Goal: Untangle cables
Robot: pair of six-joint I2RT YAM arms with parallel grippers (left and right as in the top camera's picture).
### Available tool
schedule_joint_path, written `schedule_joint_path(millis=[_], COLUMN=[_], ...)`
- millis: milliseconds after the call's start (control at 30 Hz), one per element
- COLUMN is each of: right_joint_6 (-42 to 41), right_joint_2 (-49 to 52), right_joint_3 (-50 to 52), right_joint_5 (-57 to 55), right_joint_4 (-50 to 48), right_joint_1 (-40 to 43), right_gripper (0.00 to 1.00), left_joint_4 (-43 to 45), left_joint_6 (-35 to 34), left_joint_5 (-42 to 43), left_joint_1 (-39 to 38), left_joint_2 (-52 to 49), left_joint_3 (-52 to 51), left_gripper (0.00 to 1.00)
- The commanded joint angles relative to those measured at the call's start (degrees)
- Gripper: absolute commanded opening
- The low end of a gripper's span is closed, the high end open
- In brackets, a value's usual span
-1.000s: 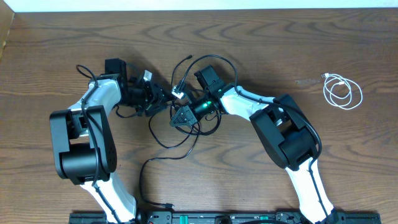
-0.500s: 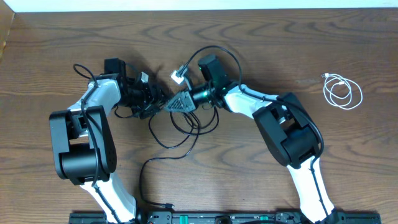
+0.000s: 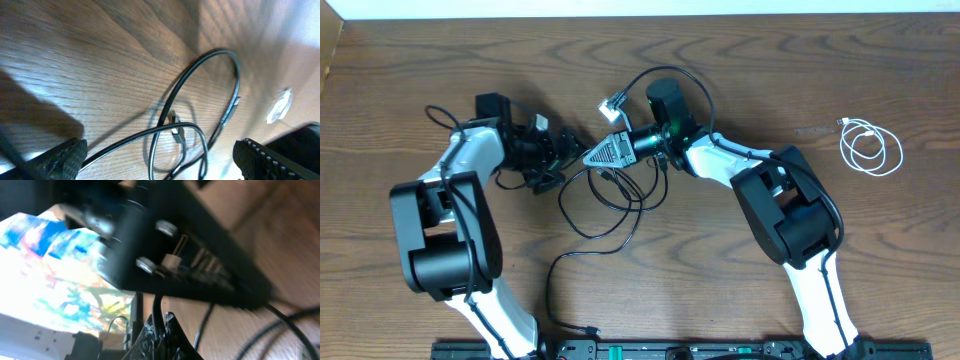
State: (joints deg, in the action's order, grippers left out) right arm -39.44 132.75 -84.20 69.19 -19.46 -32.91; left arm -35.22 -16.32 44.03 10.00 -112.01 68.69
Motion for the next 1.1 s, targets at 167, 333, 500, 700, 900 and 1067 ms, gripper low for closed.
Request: schedule_joint_path(millis=[167, 333, 500, 700, 900, 1067], right_joint_6=[3.5, -1.0, -6.4, -6.4, -7.9, -7.9], right_joint_2=[0.6, 0.6, 0.0, -0.4, -1.4, -3.8], right_joint_3=[-0.5, -0.5, -1.9, -4.2, -5.0, -5.1], right_joint_5=[-17.3, -19.8, -21.3, -21.3, -21.2, -21.3], right_joint_4=[9.5, 2.6, -3.8, -3.9, -4.0, -4.0], right_joint_1=[1.0, 1.7, 2.2, 2.2, 2.2, 2.1], right_gripper=[0.01, 0.01, 0.01, 0.01, 0.01, 0.01], left_joint_4=[-3.1, -3.5, -3.1, -0.9, 0.9, 2.6], left_joint_6=[10.8, 12.9, 13.7, 8.6, 0.5, -0.3], left_joint_5=[18.2, 20.0, 17.7, 9.0, -2.8, -4.7], left_joint_1=[5.9, 6.3, 4.9, 1.0, -3.1, -5.7], left_joint_2=[-0.6, -0.6, -0.6, -0.6, -0.6, -0.6], left_joint_3=[-0.8, -0.8, -0.8, -0.8, -0.8, -0.8], left_gripper=[0.98, 0.98, 0.96, 0.90, 0.77, 0.66])
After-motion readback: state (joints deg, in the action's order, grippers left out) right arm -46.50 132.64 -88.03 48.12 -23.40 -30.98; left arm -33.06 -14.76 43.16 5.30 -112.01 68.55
